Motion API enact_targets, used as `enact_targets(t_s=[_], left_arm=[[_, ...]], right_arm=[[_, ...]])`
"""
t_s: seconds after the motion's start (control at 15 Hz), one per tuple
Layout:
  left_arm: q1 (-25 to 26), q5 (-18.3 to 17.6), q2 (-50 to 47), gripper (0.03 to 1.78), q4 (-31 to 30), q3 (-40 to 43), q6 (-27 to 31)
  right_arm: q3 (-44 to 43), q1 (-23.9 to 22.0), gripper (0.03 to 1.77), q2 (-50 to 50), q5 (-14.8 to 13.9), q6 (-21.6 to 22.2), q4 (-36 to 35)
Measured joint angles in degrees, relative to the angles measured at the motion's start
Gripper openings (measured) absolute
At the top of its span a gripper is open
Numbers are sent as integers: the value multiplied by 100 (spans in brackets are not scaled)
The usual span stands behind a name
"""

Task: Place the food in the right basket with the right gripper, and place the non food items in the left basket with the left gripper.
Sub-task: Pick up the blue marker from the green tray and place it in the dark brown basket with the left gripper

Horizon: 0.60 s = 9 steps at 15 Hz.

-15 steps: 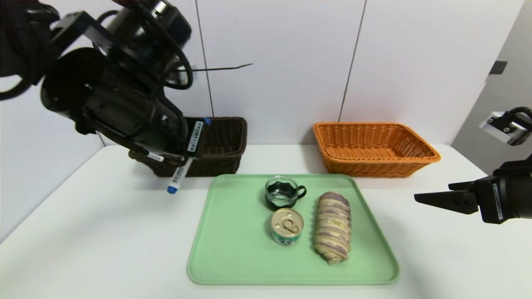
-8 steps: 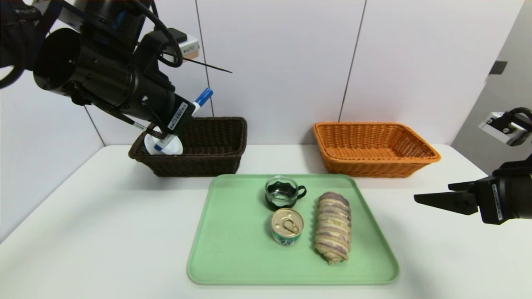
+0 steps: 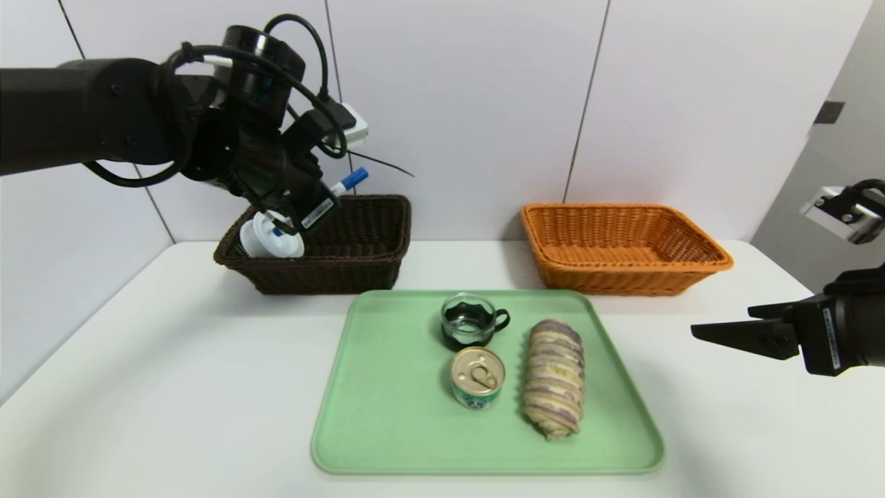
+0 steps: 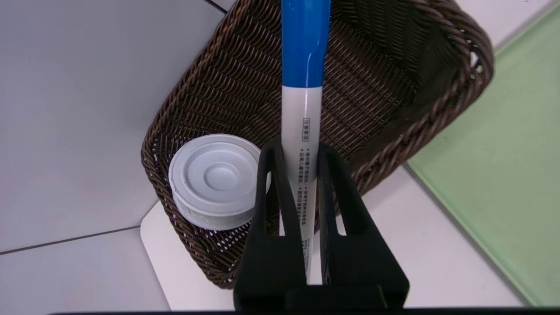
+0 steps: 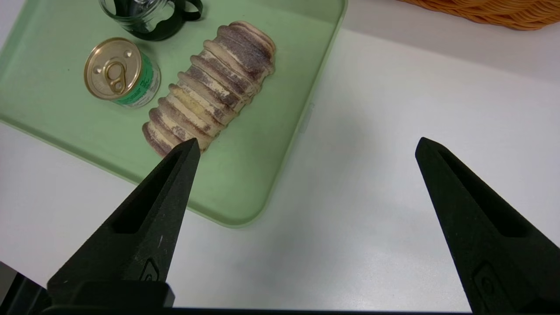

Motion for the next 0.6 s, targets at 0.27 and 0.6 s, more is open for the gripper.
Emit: enact_targets(t_s=[0.27, 0.6], left_arm=[[155, 11, 521, 16, -475, -41, 30], [290, 24, 926, 16, -711, -319, 49]], right_arm=[[-6, 4, 170, 4, 5, -2, 0], [6, 9, 170, 12, 5, 0, 0]])
